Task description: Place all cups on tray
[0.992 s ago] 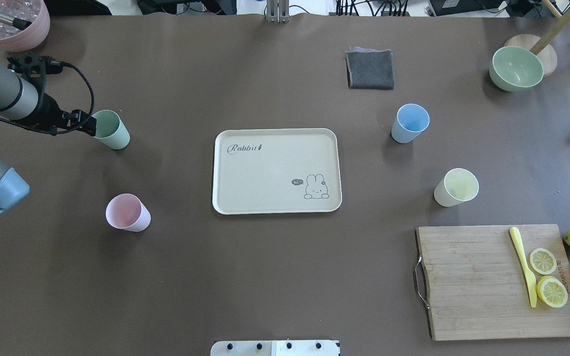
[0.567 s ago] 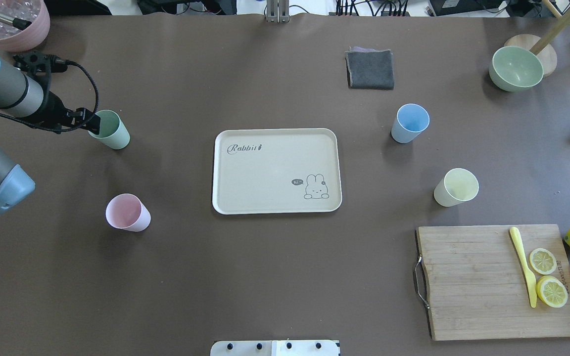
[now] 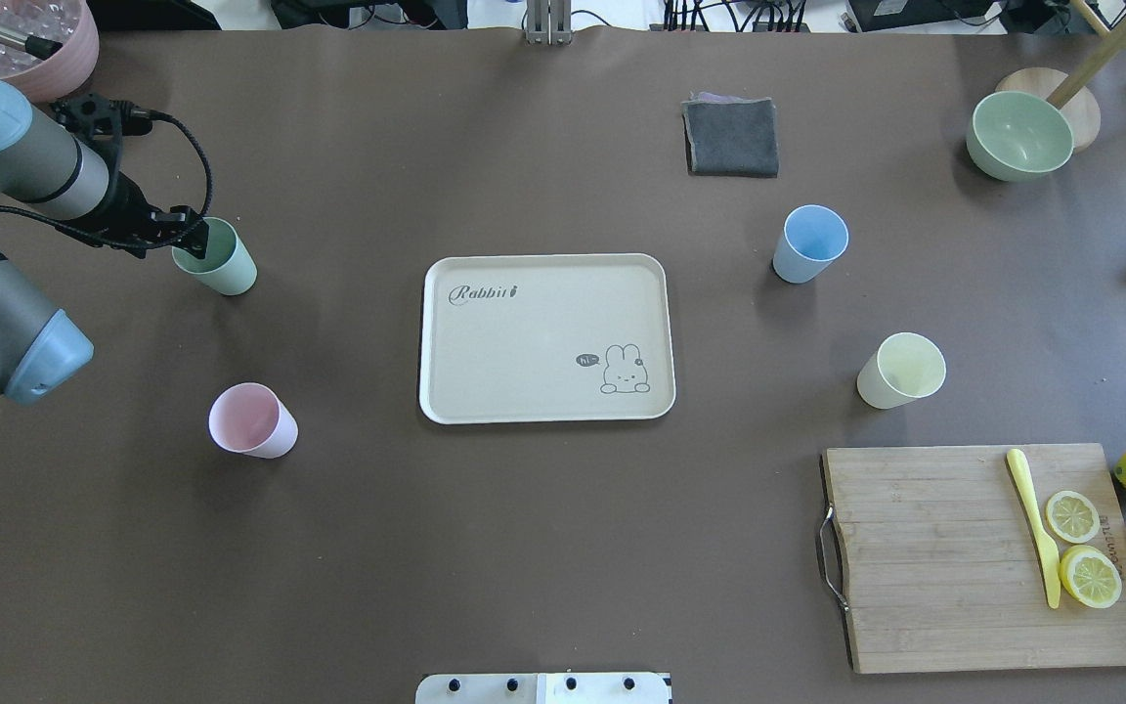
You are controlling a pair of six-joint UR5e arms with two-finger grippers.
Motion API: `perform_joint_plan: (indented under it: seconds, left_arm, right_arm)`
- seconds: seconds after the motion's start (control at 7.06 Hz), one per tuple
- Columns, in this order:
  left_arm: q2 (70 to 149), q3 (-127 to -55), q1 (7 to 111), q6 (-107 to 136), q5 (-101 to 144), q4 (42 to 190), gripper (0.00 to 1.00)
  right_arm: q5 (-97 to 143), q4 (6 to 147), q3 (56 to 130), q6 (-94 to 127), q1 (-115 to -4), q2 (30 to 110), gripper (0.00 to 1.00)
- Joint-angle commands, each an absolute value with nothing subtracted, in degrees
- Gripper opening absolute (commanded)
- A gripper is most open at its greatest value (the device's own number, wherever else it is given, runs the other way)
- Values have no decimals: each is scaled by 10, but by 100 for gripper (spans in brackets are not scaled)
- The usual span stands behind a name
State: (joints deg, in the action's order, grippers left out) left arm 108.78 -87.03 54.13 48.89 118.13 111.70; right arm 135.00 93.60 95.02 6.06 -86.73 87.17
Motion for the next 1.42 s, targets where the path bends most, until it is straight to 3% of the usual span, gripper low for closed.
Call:
perform_joint_plan:
  seconds: [0.0,0.57,0.85,1.28]
  left_arm:
    - [1105,-863,541,490,1182,1112,0]
    - [1121,-860,554,490,1201,1105,0]
    - [1190,-866,605,491,1257,1024,0]
    - [1255,-868,569,602,1252,1011,0]
  right_arm:
    - [1349,936,948,61,-867,871,100]
    - [1348,936,947,61,-867,870,100]
    - [1347,936,948,60,-867,873,100]
    - [1349,936,950,57,-867,873,100]
